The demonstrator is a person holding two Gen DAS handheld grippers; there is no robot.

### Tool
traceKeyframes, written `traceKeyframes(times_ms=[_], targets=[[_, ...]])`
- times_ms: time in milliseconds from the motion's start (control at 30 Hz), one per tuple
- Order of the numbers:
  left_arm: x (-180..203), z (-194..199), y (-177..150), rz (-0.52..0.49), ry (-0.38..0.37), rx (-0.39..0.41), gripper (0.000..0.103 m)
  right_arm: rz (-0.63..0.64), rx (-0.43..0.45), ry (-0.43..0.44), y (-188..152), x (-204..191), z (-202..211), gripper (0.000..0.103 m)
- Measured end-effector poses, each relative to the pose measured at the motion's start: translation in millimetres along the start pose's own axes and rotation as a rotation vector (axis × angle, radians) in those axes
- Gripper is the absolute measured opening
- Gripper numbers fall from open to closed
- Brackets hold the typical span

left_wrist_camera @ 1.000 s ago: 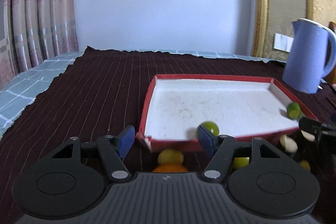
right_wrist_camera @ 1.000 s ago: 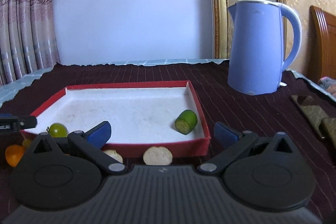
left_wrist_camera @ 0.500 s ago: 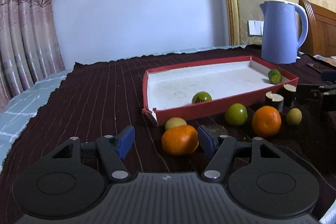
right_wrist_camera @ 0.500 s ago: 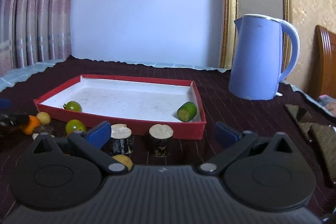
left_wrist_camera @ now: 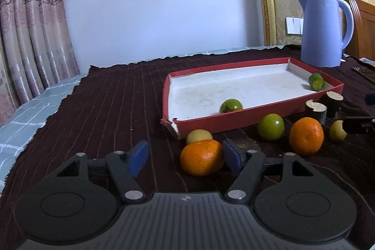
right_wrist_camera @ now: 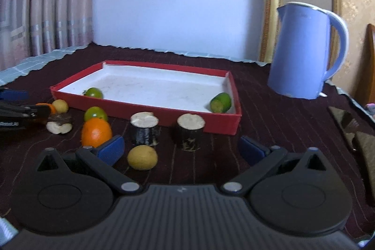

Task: Organize fruits
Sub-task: 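Close the left tool on a mandarin orange while the right tool grasps a yellow round fruit, then lift the mandarin with the left tool while the right tool carries the yellow fruit over the tray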

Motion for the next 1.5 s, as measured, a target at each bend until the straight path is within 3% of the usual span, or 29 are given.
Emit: traceKeyframes(times_ms=[133,367,433,500,633,800,1233,1500], targets=[[-8.0,0.8,-0.6,0.004,0.01,0.002,0.077,0.039,-0.033,0.043,-2.4,-10.8,-2.4,0.085],[-2.6,-2.1,-3.5,-0.018,0.001,-0.019,0.077,0.059,-0.122,0.14,-11.0,-29.6,-24.2,0.039],[1.4,-4.2,-4.0,-0.033,0.003,-0.023,0.076,0.052,-0.12,0.142,-10.9,-30.0,-25.6,0.037],[3.0,-7.5,-4.6,-0.042,0.01,-0.031,0.076,0.042,-0.116,0.137,-10.2,-27.5,-25.0,0.028],[-0.7,-14.3,-4.3,0.008,-0.027,-0.075,0.073,0.018,-0.107,0.144,-9.8,-23.4,-24.5,0.028],[1.9,-22.4,-7.3,0.069,-0.109,-0.14,0.041,0.026,-0.102,0.143,-10.5,-23.9,-26.1,0.028],[-1.7,-7.8,2.2,0.098,-0.095,-0.1,0.041,0.019,-0.085,0.131,-8.9,-23.6,-21.2,0.028],[17.1,1.9,20.8,0.083,-0.115,-0.059,0.041,-0.004,-0.013,0.094,9.1,-22.2,-7.1,0.028]])
Point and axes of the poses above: each gripper's, at about its wrist camera, not at the fingertips, and z roughly against the way its jaws point, x to its right, y to its top, the point moved 8 cm from there along -z, roughly the way its jaws point, and after that the axes turned 6 degrees about y, right-handed, at the moved point
